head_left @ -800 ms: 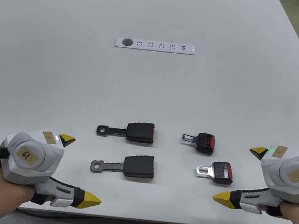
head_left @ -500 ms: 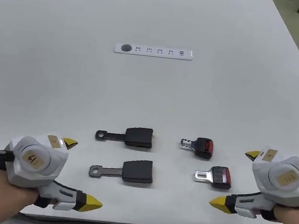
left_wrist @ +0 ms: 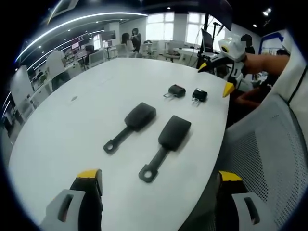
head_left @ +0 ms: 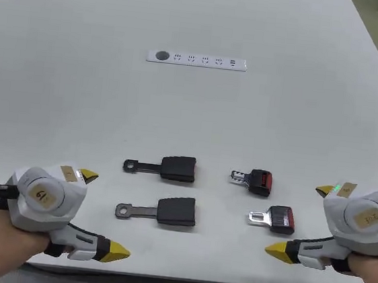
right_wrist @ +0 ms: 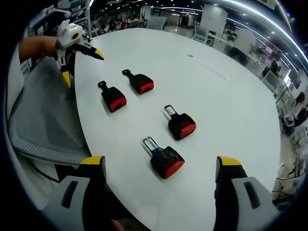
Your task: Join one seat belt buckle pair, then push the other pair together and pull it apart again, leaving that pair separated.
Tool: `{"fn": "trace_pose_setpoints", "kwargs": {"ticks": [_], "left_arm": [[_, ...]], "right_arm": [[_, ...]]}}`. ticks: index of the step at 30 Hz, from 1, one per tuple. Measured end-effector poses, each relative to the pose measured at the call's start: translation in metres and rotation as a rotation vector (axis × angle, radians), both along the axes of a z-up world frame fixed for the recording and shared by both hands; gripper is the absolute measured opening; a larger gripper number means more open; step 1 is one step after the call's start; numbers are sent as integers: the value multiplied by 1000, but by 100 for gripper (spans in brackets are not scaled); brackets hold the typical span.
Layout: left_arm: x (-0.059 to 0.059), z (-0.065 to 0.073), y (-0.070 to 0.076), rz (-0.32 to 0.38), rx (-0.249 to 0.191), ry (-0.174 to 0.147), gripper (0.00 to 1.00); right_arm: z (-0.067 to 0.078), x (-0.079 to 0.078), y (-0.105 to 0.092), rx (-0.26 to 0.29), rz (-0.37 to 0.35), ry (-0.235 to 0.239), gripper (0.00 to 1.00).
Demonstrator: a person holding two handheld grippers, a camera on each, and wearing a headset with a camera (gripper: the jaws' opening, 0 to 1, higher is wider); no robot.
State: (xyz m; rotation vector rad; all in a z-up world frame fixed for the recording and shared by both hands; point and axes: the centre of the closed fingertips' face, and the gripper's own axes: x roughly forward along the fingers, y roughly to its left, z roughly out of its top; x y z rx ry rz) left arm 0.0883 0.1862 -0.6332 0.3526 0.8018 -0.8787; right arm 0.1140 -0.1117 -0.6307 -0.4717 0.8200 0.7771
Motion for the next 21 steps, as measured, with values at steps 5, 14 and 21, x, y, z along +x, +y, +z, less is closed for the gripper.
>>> {"fn": "trace_pose_setpoints", "kwargs": {"ticks": [5, 14, 21], "left_arm": [[1, 1, -1, 2, -8, -4, 100], [1, 3, -1, 3, -9, -4, 100], [-1, 5, -2, 3, -7, -9, 100]], "right_arm": [[3, 1, 1, 21, -16, -7, 98], [5, 0, 2, 42, -31, -13, 100], [6, -2, 1, 40, -31, -14, 100]]}}
